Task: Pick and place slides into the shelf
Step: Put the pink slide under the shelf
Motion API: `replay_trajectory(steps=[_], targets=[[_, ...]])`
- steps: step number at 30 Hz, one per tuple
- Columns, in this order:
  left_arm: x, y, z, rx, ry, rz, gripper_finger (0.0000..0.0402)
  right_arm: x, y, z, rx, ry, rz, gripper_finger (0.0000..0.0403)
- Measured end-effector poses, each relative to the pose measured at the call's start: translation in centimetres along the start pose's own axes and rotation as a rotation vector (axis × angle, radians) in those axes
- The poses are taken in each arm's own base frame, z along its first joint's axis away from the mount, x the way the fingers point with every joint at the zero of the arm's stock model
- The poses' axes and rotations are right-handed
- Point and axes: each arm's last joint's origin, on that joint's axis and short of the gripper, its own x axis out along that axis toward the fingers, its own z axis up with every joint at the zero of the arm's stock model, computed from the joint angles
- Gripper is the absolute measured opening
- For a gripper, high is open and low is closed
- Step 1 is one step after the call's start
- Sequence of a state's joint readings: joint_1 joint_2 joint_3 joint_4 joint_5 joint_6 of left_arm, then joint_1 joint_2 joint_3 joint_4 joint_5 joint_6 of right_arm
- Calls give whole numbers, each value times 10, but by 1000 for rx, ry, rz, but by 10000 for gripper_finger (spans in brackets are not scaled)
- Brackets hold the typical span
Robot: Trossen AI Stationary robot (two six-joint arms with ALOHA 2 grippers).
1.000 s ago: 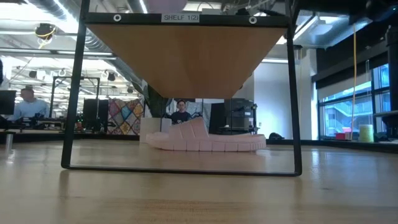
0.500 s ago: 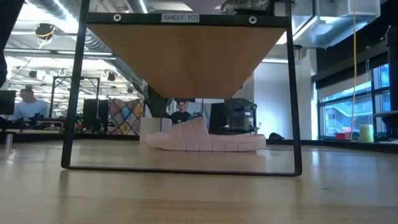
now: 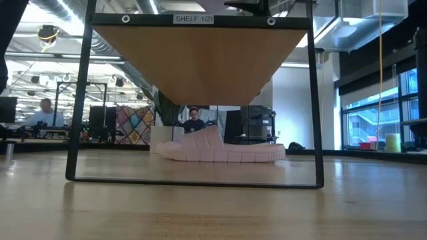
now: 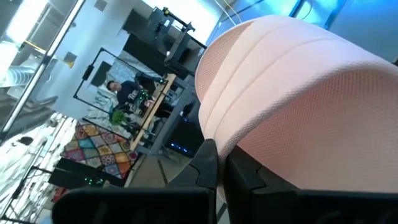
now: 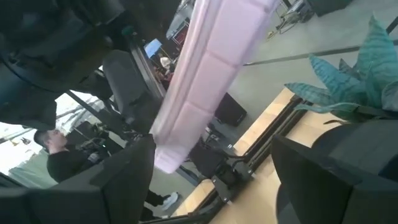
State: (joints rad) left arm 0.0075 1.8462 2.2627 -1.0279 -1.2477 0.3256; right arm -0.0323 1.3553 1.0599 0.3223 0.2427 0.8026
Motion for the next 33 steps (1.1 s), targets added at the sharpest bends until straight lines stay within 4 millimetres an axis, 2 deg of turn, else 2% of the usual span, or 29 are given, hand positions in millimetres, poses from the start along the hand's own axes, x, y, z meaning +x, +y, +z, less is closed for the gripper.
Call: replay_trajectory(steps=[16,26,33], targets=[[0,1,2,-27,-10,1,1,15,4,-10,64,-70,101,318],[-1,0,4,-50,-27,-18,1,17,2,-12,59,-81,67,318],[-3,-1,5,-51,-36,-30,1,19,0,-13,52,-77,60,280]])
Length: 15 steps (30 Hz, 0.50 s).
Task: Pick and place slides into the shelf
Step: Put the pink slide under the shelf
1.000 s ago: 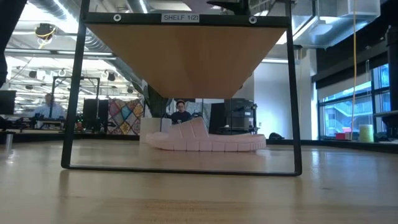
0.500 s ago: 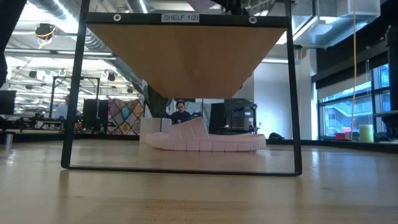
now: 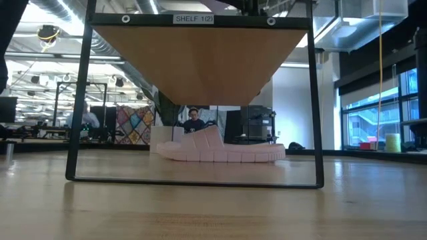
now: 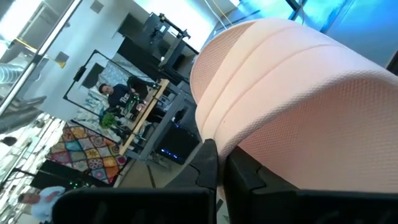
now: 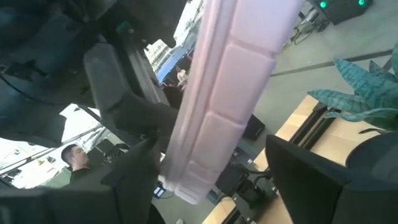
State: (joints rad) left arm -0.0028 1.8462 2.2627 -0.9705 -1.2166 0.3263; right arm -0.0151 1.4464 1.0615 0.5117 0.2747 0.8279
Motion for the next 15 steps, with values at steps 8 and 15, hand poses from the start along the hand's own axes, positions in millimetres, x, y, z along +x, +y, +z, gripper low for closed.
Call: replay_trajectory(steps=[8,15], targets=[[-6,-2,1,3,-11,-3,1,0,0,1,-49,-17,-9,173],[-12,-3,2,2,-18,9,2,0,-1,1,-99,-19,-23,89]])
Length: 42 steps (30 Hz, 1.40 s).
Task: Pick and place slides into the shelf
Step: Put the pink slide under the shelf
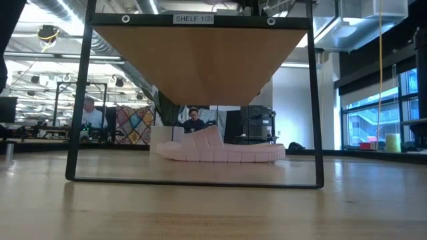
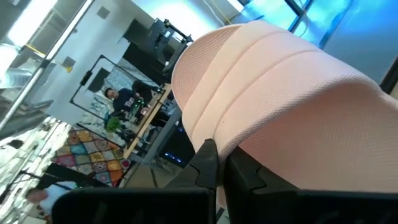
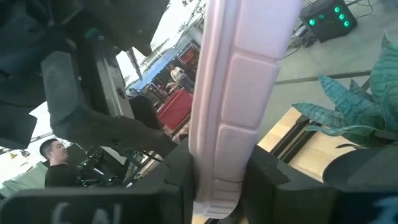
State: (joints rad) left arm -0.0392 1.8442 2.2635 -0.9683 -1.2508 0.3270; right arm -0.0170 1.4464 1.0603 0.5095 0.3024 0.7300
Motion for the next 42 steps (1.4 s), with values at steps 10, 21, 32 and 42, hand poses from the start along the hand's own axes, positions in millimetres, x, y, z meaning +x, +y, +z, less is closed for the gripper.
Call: replay_trajectory(steps=[10,21,32,42], targets=[[-14,-5,-1,124,-6,12,63,0,0,-1,-5,13,12,81],[-40,9,-4,-83,-87,-159,202,0,0,1,-8,7,14,78],[-68,52,-59,-224,114,-517,245,-27,-4,39,-108,132,7,77],[-84,50,-65,-233,171,-799,245,-124,3,100,-176,683,-341,76]])
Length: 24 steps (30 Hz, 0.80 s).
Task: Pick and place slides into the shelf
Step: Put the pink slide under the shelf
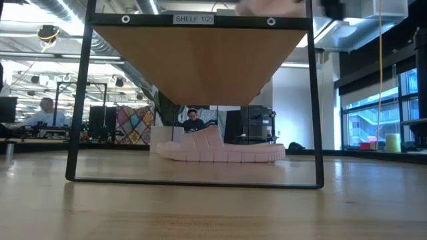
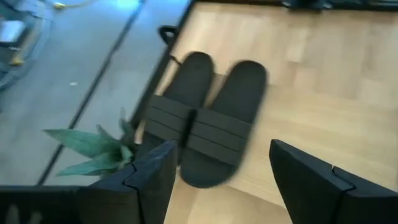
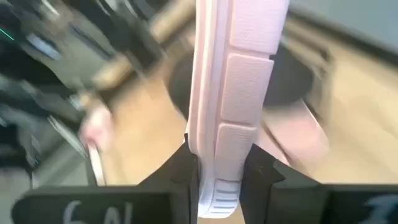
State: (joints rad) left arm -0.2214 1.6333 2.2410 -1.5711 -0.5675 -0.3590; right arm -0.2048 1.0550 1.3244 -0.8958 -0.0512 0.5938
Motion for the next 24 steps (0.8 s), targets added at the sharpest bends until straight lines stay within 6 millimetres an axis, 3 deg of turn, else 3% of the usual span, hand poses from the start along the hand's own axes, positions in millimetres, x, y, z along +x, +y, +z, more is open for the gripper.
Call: replay_trajectory(steps=[5,9,15,19,24], targets=[[1,-2,-2,42,31,-72,245,-41,-6,-15,60,271,-120,73],[1,1,-1,60,-21,-231,245,-50,-11,-27,115,443,-131,73],[22,0,-3,93,-220,-581,245,-30,-16,-43,123,631,-25,73],[43,8,-22,46,-276,-657,245,-6,-26,-61,138,765,45,73],[48,20,-53,-3,-391,-725,245,28,-42,-89,169,900,162,73]])
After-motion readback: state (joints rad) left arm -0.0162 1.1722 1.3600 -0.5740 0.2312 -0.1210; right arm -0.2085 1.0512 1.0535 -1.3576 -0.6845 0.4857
